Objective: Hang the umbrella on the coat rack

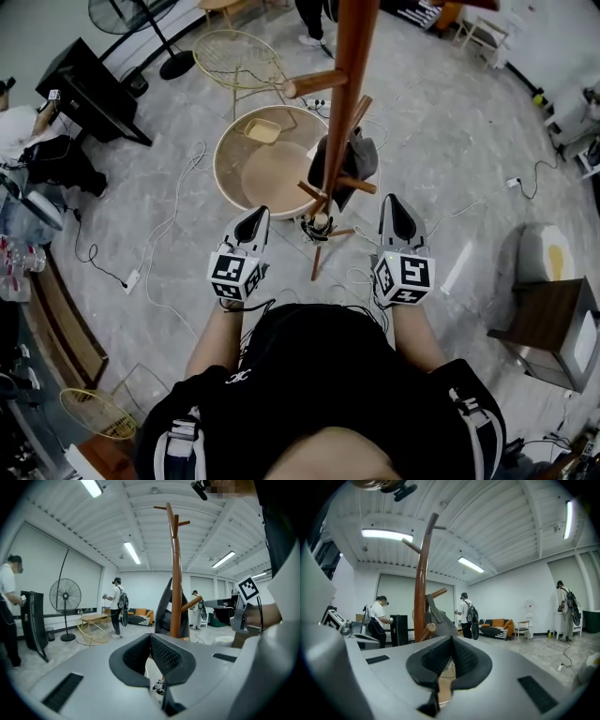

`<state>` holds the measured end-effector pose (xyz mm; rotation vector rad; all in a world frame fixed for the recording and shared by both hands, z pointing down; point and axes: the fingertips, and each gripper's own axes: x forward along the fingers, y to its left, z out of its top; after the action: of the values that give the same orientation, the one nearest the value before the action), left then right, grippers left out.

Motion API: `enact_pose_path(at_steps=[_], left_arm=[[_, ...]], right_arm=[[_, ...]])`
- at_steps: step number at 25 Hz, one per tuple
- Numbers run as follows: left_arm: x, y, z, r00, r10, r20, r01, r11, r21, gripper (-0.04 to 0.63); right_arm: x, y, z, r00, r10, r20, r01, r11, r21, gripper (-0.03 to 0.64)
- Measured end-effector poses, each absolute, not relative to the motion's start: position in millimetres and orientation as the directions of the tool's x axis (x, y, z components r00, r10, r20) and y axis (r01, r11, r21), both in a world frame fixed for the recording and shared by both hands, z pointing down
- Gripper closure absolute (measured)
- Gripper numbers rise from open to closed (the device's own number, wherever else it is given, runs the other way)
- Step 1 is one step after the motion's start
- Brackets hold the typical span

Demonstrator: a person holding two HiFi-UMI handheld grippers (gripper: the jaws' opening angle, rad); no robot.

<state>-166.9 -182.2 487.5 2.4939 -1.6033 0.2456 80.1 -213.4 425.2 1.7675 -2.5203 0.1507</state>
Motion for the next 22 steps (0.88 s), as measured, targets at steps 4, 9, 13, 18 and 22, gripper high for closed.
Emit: enact_pose_path(at_steps=[4,9,13,18,22], left_arm=[[-181.0,-174.6,464.8,0.353,-0.910,0.220,-0.935,-0.354,0.032,0.576],[-186.7,-172.6,457.7,0.328,-0.922,0.208,-0.945,-0.324,0.053,0.577],[-189.8,-172.9,449.4,0.309,-0.932,0.191,-0.951,-0.303,0.059,0.577],[-190.9,-179.9,447.5,0.298,-0.938,0.179,-0.954,-0.288,0.081,0.576],[-189.2,-182.8,447.2,0.294,-0.940,0.175,-0.955,-0.284,0.083,0.576]], right_arm=[[75.4,-218.5,420.9,-0.343,-0.934,0.097,-0.939,0.341,-0.039,0.601],[71.7,-226.0,420.4,-0.353,-0.931,0.097,-0.936,0.351,-0.040,0.601],[70.7,-227.6,421.1,-0.358,-0.928,0.102,-0.934,0.357,-0.033,0.601],[71.0,-230.1,422.3,-0.367,-0.924,0.104,-0.930,0.366,-0.033,0.601],[72.8,-231.2,425.3,-0.364,-0.924,0.115,-0.931,0.364,-0.026,0.601]])
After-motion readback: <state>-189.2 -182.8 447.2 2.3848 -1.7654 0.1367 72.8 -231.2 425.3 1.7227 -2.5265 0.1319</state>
